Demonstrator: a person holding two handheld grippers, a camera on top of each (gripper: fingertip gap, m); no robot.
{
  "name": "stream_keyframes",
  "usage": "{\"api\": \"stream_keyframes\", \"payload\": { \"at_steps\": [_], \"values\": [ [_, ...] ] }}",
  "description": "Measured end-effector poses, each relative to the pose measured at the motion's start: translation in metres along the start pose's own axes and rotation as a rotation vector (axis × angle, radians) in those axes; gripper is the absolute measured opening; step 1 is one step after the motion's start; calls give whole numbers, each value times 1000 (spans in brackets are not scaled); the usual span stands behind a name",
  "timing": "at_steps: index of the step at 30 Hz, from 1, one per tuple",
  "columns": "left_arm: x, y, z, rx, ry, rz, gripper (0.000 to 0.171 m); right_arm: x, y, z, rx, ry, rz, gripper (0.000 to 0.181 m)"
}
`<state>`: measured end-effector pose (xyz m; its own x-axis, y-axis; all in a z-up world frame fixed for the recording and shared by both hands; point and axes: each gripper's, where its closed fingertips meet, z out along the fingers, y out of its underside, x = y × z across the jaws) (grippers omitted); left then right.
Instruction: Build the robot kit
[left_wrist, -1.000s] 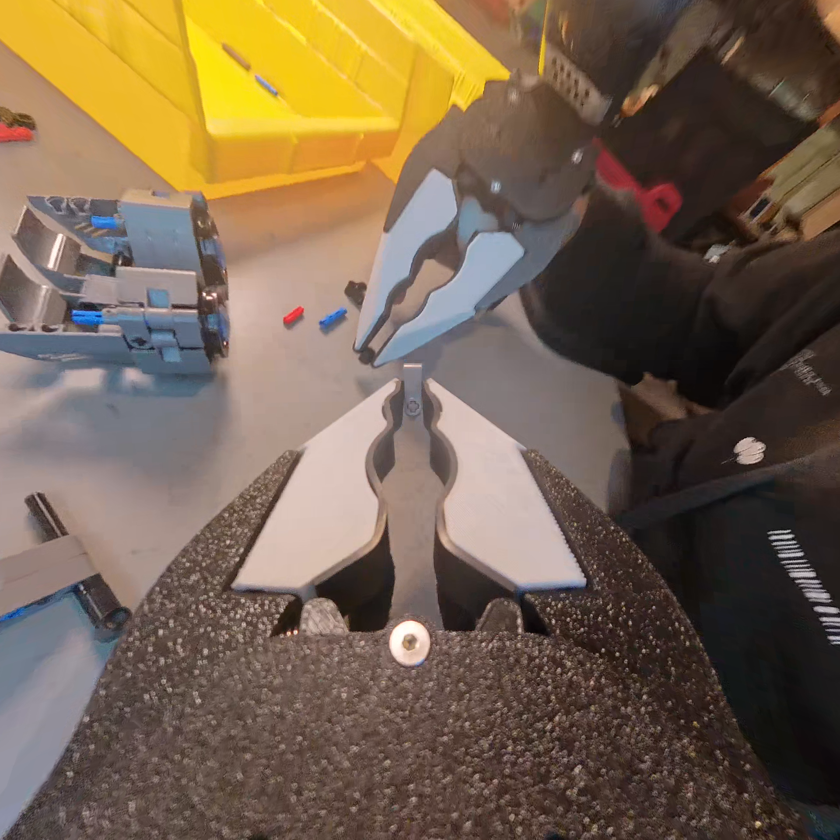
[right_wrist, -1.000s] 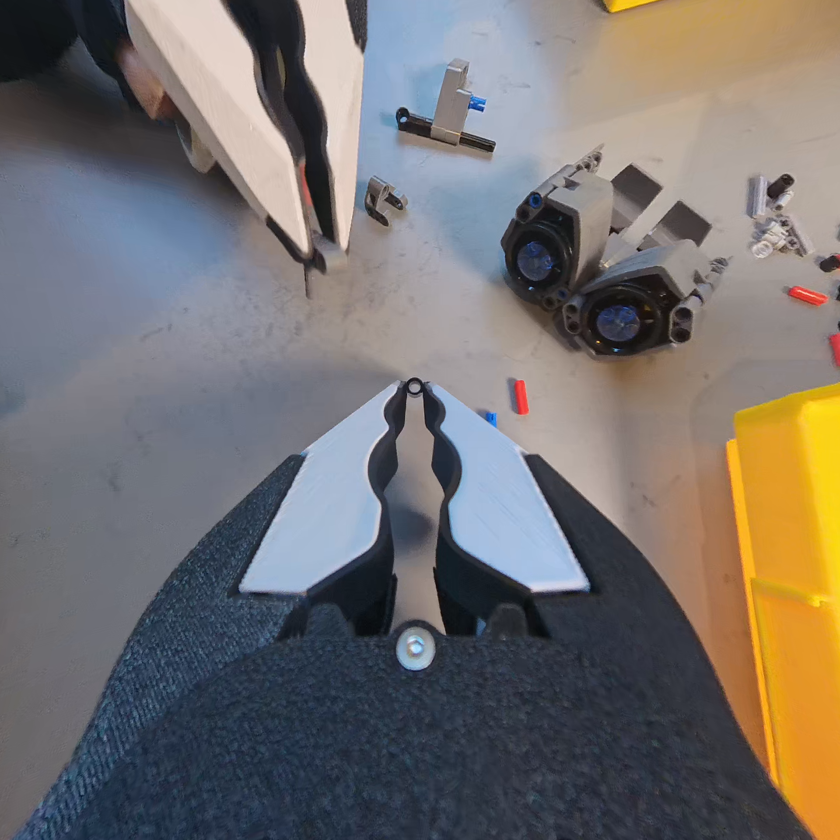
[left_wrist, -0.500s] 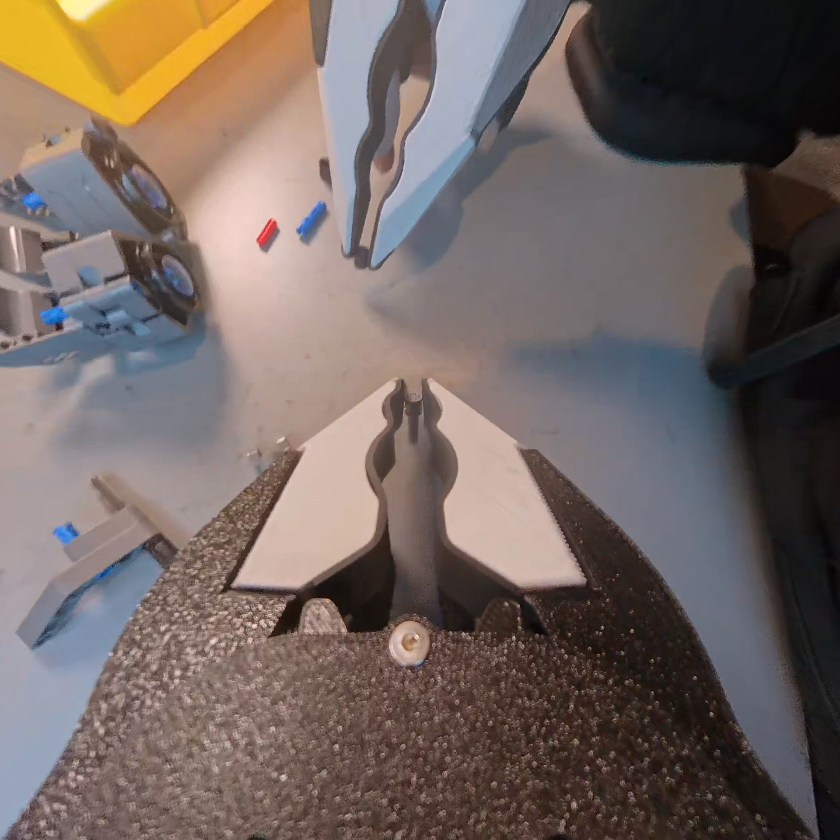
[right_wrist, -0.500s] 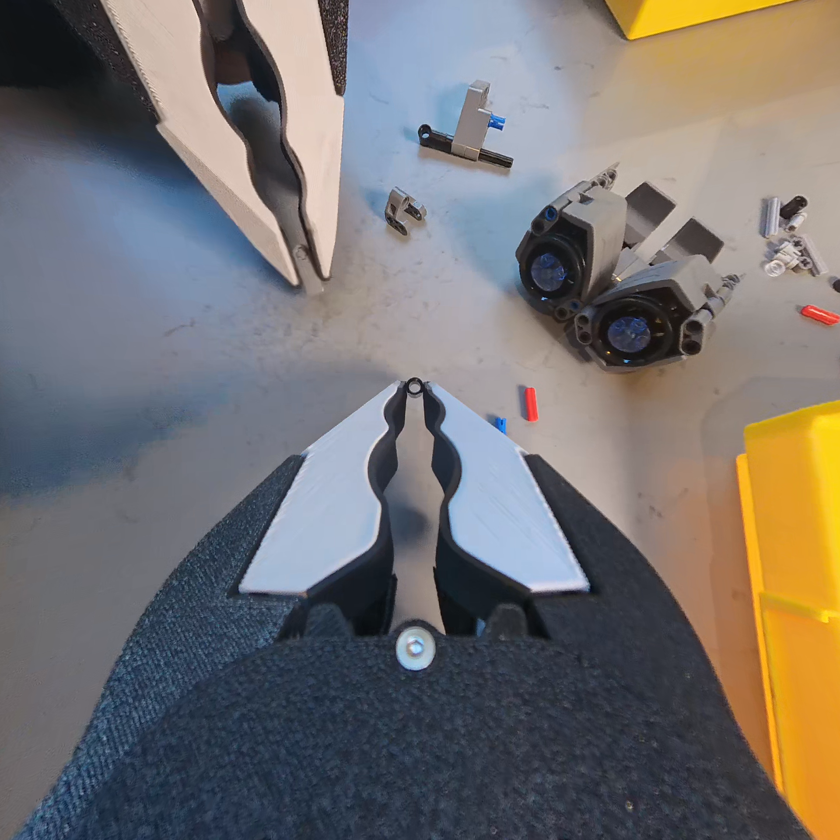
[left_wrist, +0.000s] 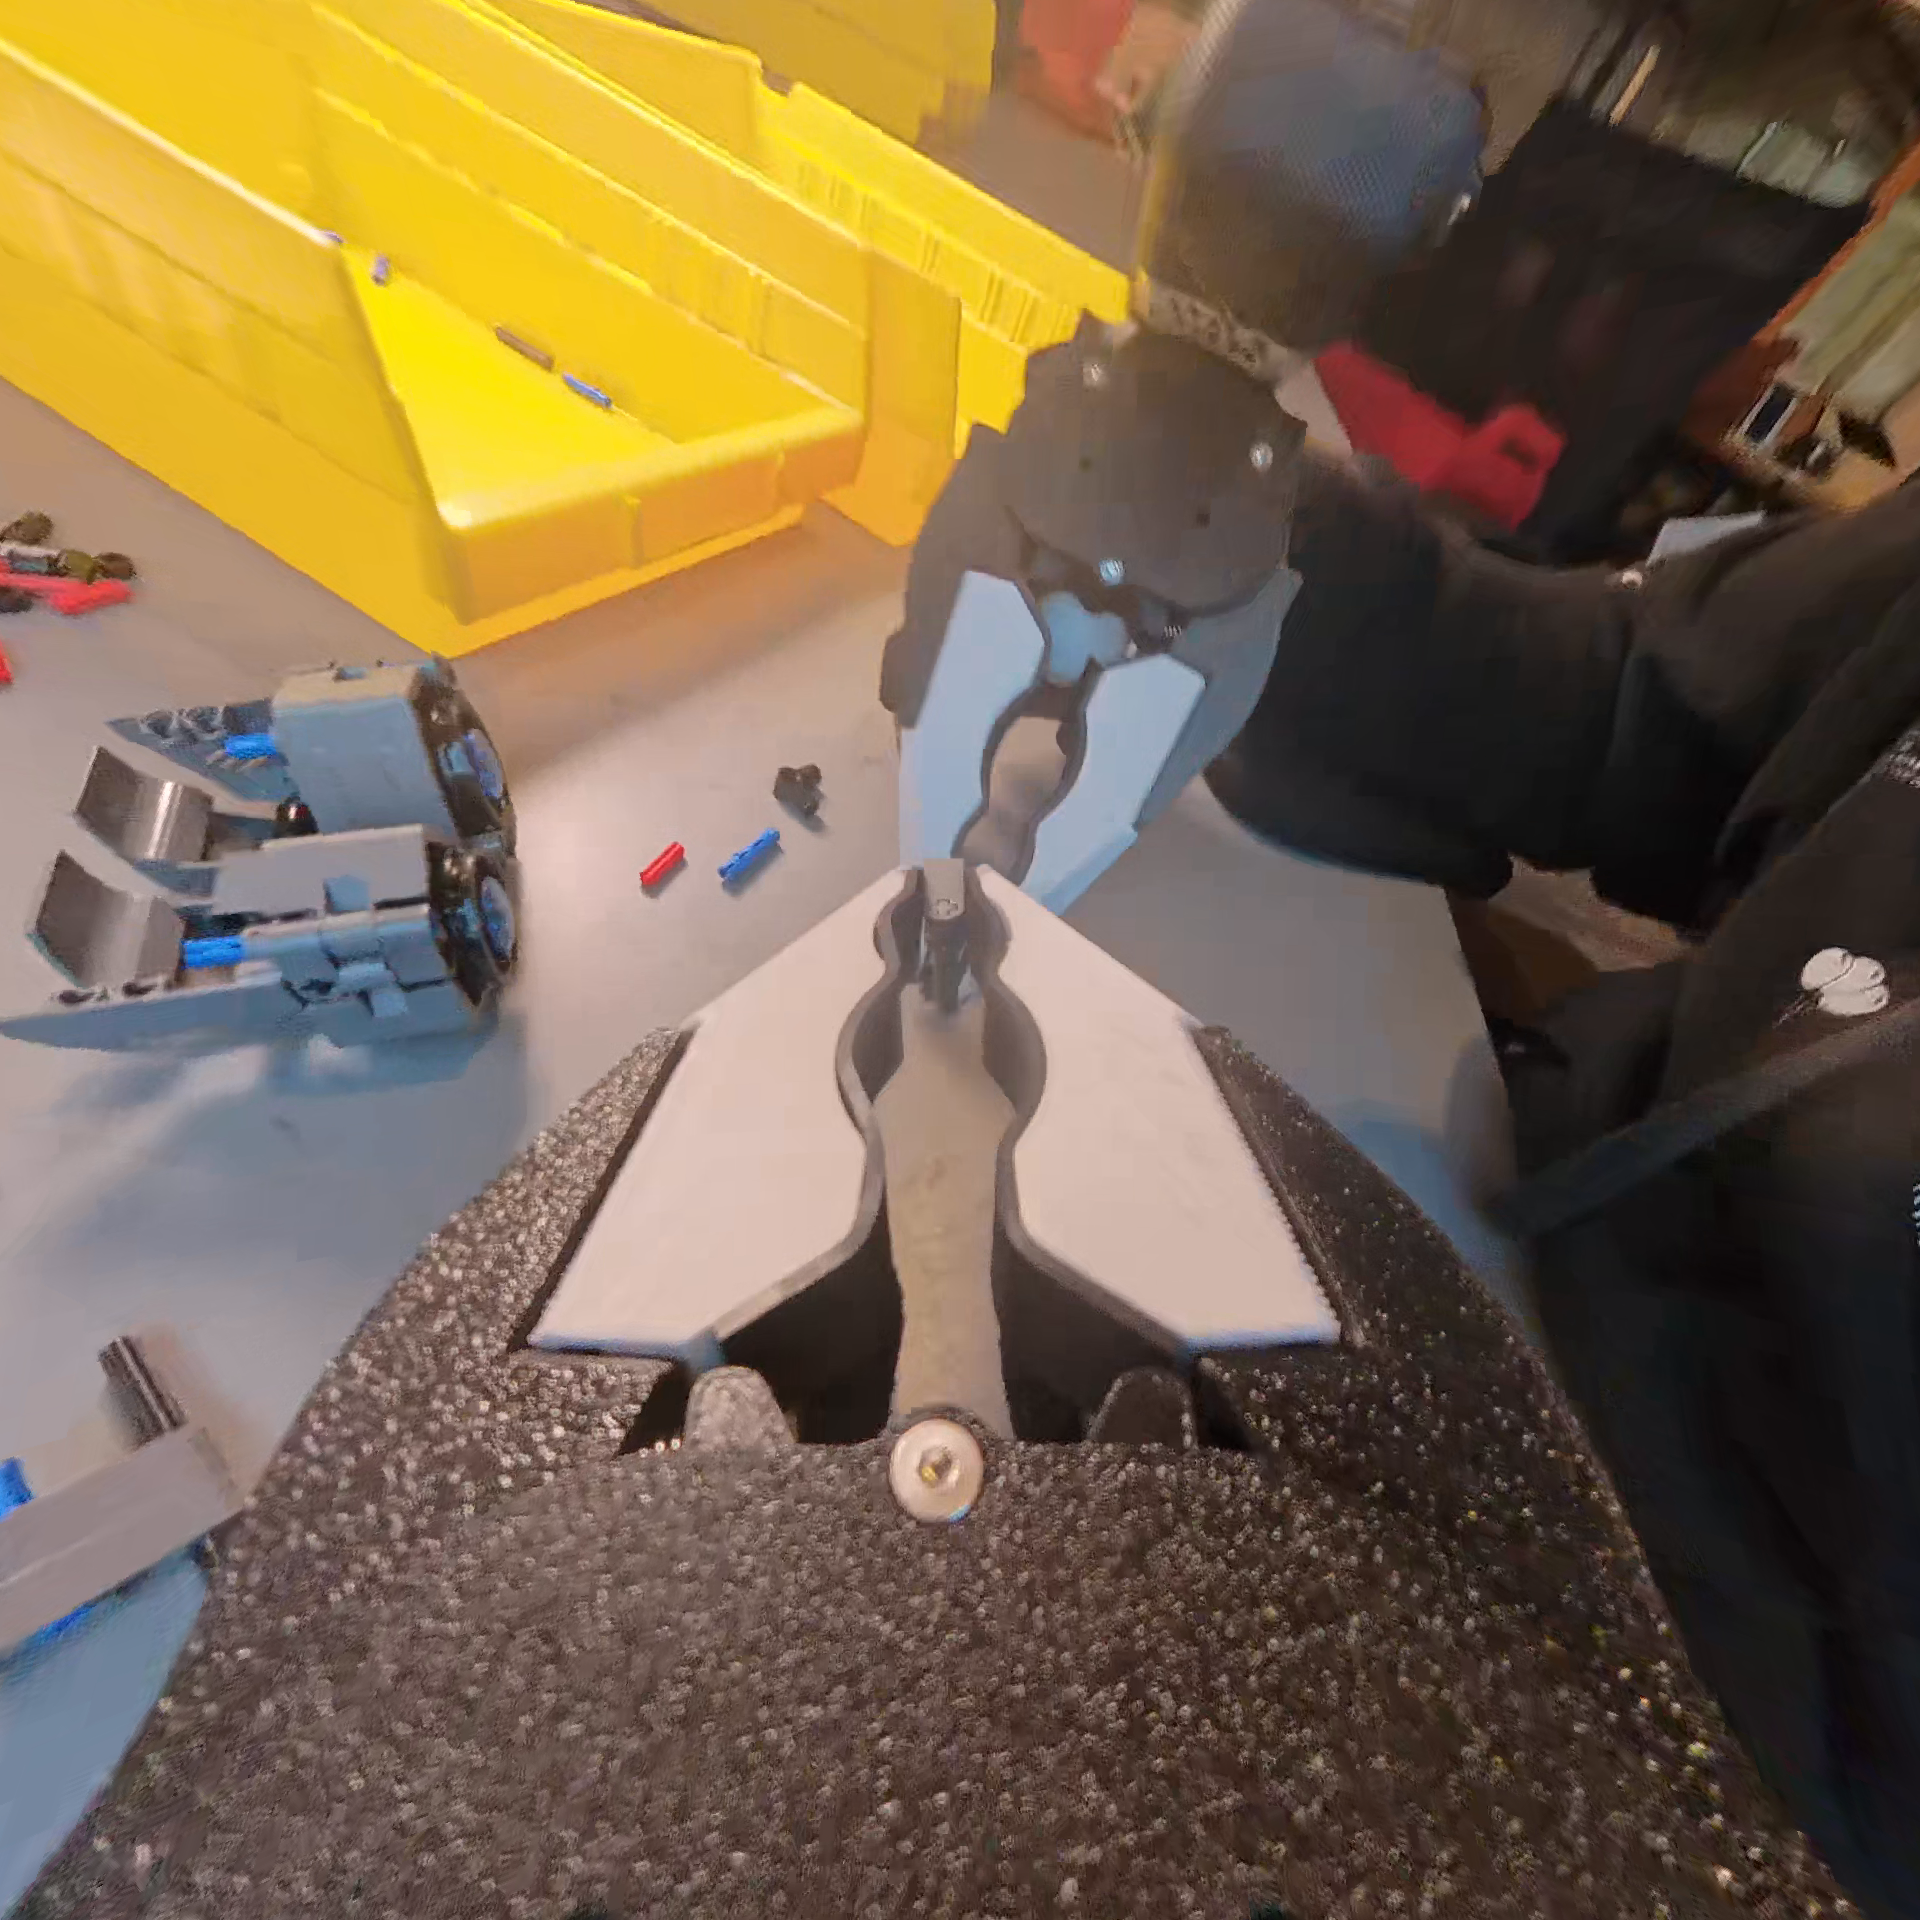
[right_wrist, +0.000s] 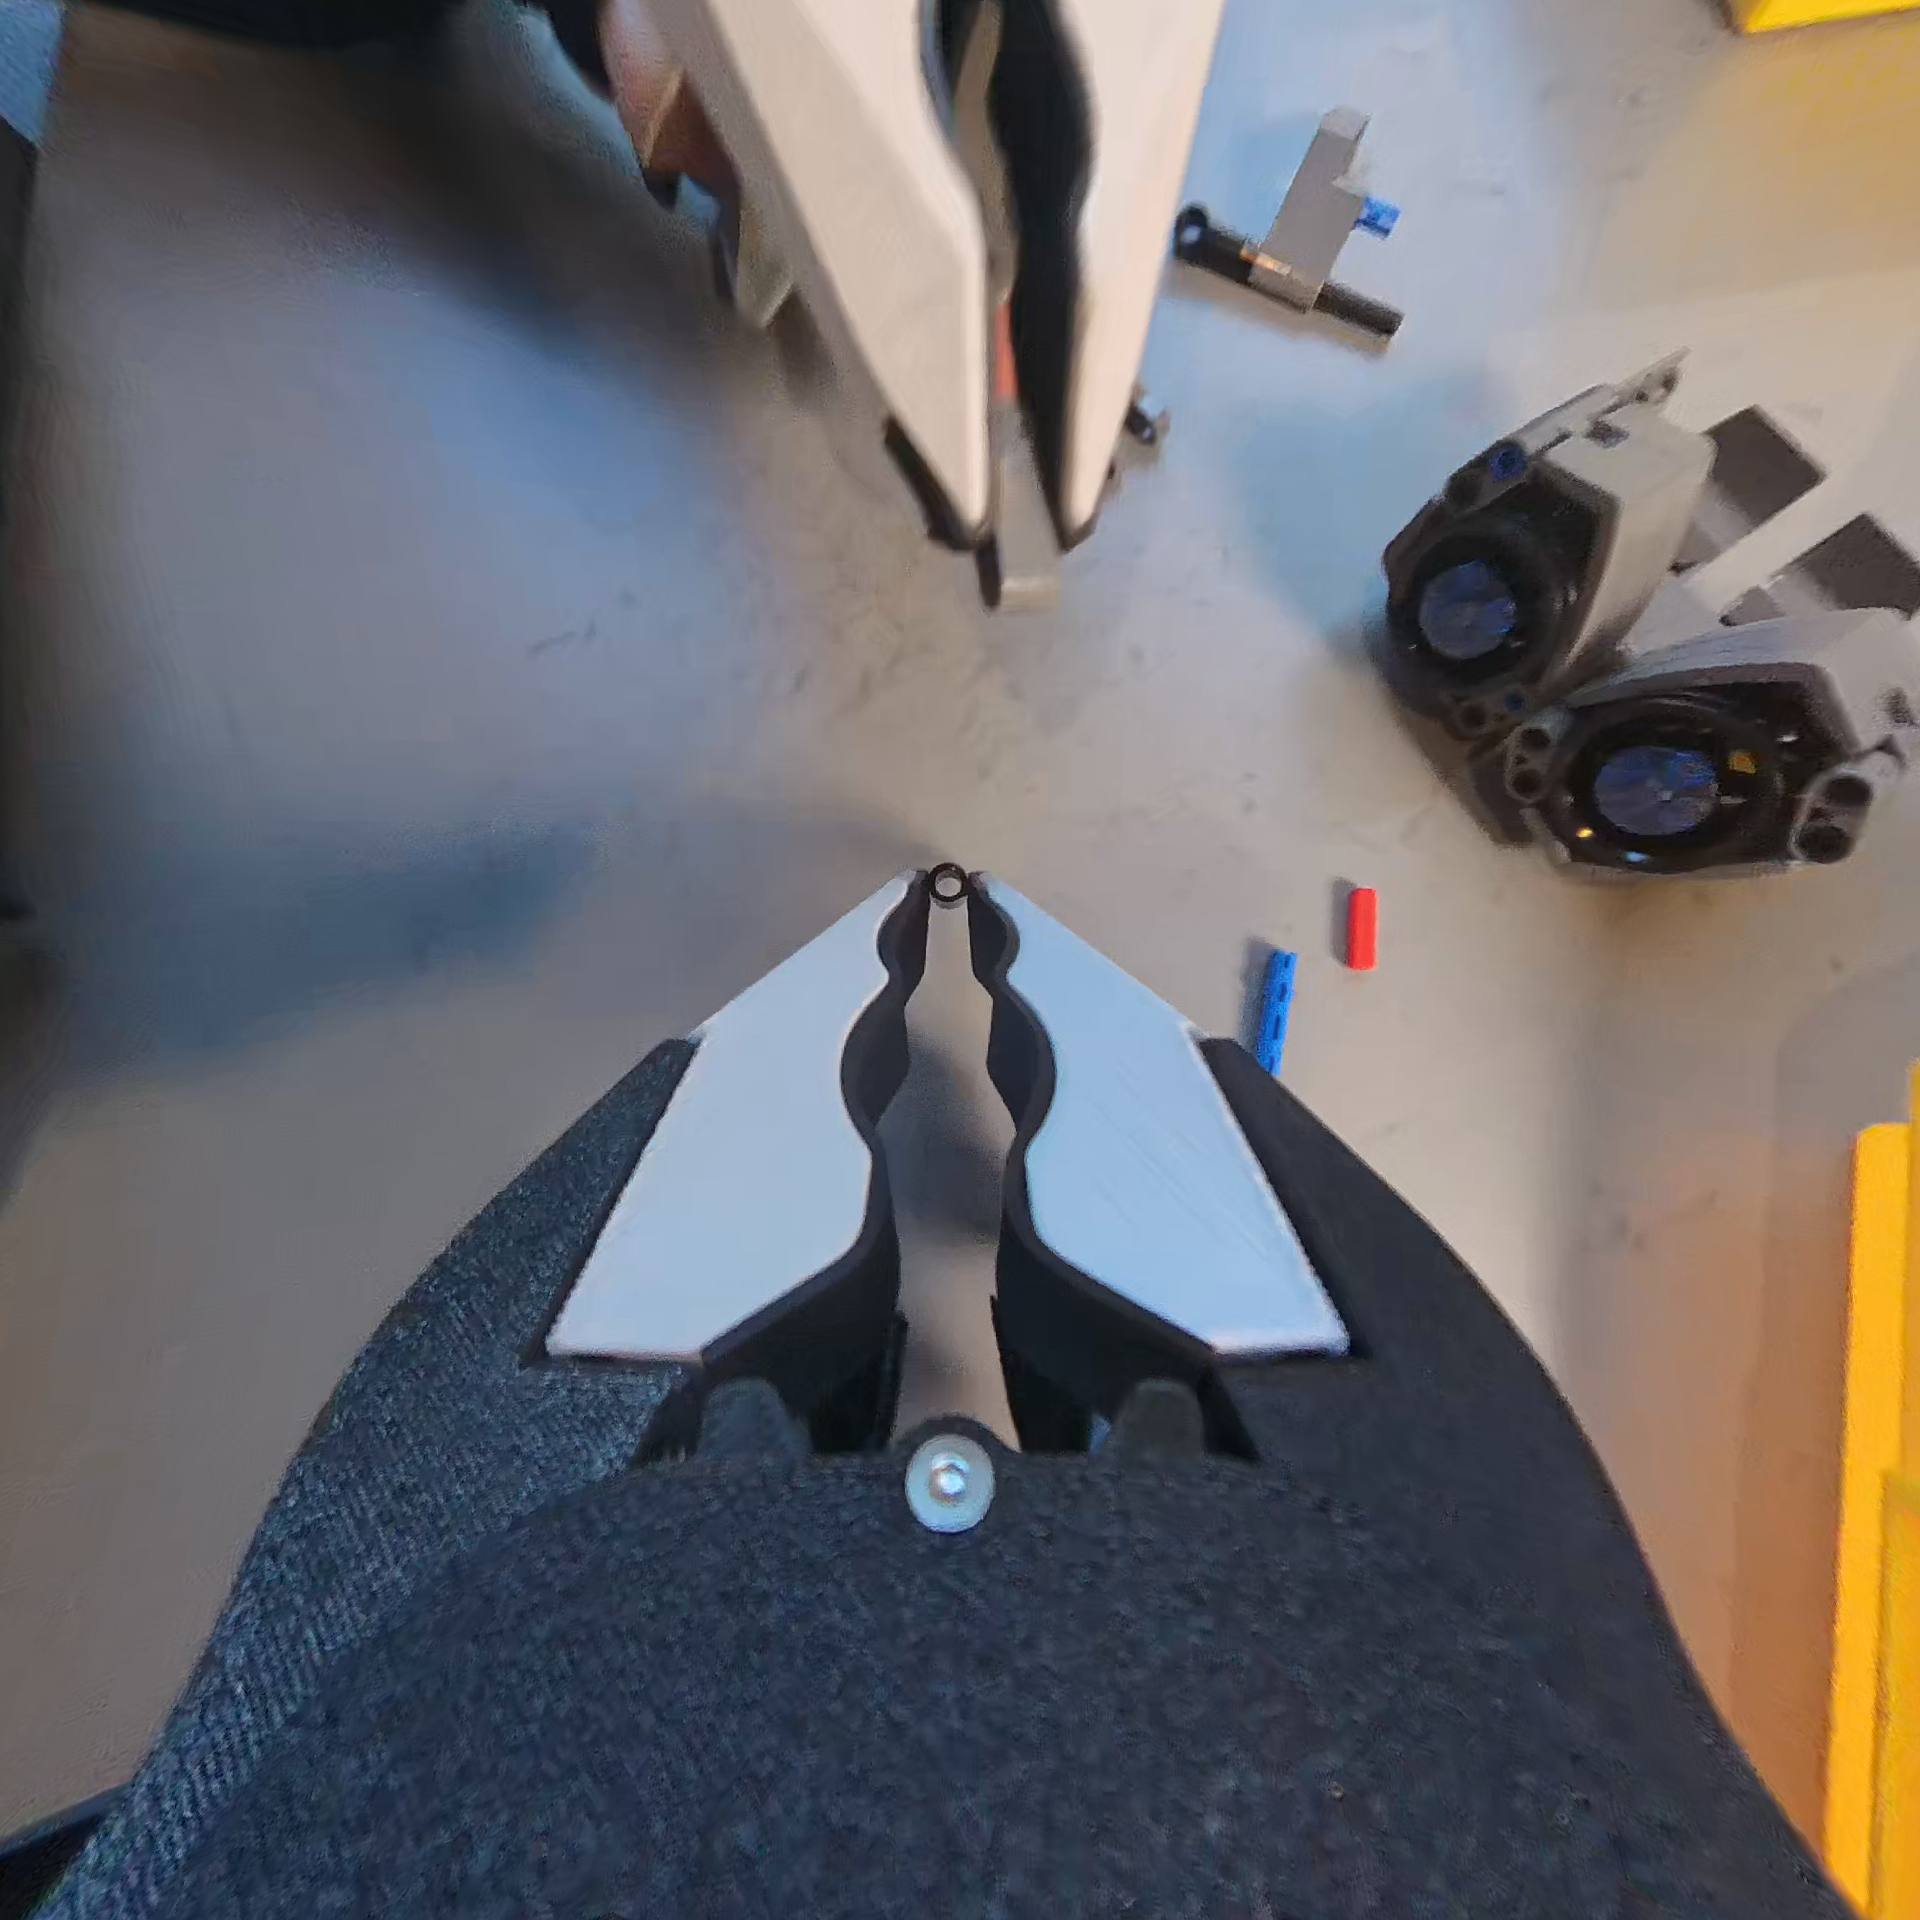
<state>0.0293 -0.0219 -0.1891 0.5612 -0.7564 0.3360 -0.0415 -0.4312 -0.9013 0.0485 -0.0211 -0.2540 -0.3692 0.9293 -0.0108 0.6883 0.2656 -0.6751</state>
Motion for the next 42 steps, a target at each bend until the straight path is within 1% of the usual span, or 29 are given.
{"api": "stream_keyframes", "payload": {
  "at_steps": [2,4,7,8,10,13,14,16,19,21,24,26,28,29,30,32,35,36,39,41,42],
  "values": [
    [-2,0,-3,15,0,-31,7,-1,5,4,-41,16,-20,6],
    [-3,-2,-5,28,-7,-27,7,-1,6,3,-53,14,-15,12],
    [-2,-5,-6,53,-5,-34,7,1,6,2,-49,23,-17,17],
    [-1,-8,-7,79,2,-49,7,3,1,-1,-21,36,-21,17],
    [2,-22,-11,185,37,-116,7,4,-26,-15,140,23,8,17],
    [5,-54,-25,421,132,-273,7,-1,-67,-32,388,-50,111,20],
    [4,-61,-27,474,147,-310,7,-1,-79,-35,466,-63,148,22],
    [5,-66,-29,521,165,-325,7,3,-97,-39,590,-72,220,22],
    [6,-66,-30,532,138,-275,7,7,-113,-52,736,-107,304,18],
    [11,-68,-33,546,160,-261,6,9,-114,-55,768,-121,340,3],
    [15,-66,-32,522,188,-241,7,8,-111,-58,733,-83,261,2],
    [19,-62,-32,473,223,-225,7,6,-107,-64,702,-73,209,2],
    [21,-50,-28,361,241,-203,7,6,-99,-68,630,-37,133,3],
    [23,-42,-25,305,241,-173,5,5,-97,-70,608,-22,104,3],
    [26,-36,-23,263,237,-137,6,2,-95,-71,590,-35,88,3],
    [30,-31,-20,218,230,-79,10,-2,-88,-66,530,-49,64,2],
    [31,-25,-17,147,215,-48,26,-7,-78,-56,448,-50,27,2],
    [32,-22,-16,122,213,-36,26,-9,-77,-53,428,-55,16,2],
    [32,-11,-12,46,185,20,20,-16,-71,-42,363,-62,-20,3],
    [32,-5,-11,2,164,59,8,-18,-70,-39,348,-72,-27,3],
    [30,-2,-10,-12,149,77,7,-18,-69,-39,345,-71,-27,3]
  ]
}}
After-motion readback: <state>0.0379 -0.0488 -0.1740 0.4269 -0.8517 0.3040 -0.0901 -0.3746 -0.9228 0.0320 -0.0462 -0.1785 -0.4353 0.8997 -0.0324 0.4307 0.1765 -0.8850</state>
